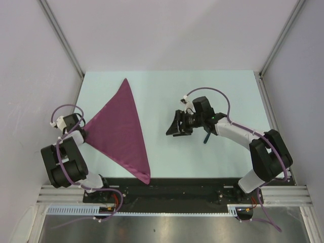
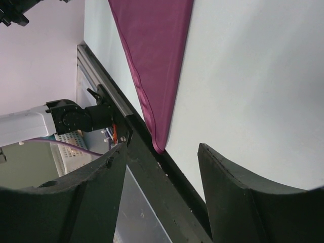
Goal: Fold the napkin, place the utensils inside, and roll it up
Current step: Fold the napkin
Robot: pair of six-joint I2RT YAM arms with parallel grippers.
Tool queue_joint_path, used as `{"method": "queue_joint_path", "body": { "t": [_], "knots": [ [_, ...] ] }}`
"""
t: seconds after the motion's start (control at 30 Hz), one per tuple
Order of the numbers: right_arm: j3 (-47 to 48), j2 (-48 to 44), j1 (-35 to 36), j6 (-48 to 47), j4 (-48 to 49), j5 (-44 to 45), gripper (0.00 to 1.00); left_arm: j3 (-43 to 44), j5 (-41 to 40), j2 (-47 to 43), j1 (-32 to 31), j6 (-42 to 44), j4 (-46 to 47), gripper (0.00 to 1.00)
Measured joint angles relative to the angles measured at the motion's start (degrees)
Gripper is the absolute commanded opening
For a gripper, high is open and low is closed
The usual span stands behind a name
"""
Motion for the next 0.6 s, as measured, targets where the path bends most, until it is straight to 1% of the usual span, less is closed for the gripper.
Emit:
{"method": "queue_joint_path", "body": {
  "t": [0.07,0.1,0.2,0.23,0.3,0.6],
  "knots": [
    [0.1,0.2,0.3,0.1,0.0,0.0,0.63,0.3,0.0,0.1,0.0,0.0,0.0,0.18],
    [0.1,0.3,0.5,0.1,0.0,0.0,0.63,0.5,0.0,0.2,0.0,0.0,0.0,0.13],
    [0.3,0.9,1.2,0.2,0.0,0.0,0.63,0.9,0.0,0.4,0.0,0.0,0.1,0.08],
    [0.3,1.1,1.3,0.2,0.0,0.0,0.63,0.9,0.0,0.4,0.0,0.0,0.1,0.04],
    [0.5,1.6,1.9,0.2,0.0,0.0,0.63,0.9,-0.1,0.4,0.0,0.0,0.1,0.0],
    [1.6,3.5,4.0,0.7,0.1,0.0,0.63,1.7,-0.3,1.0,0.2,0.0,0.1,0.0]
  ]
}}
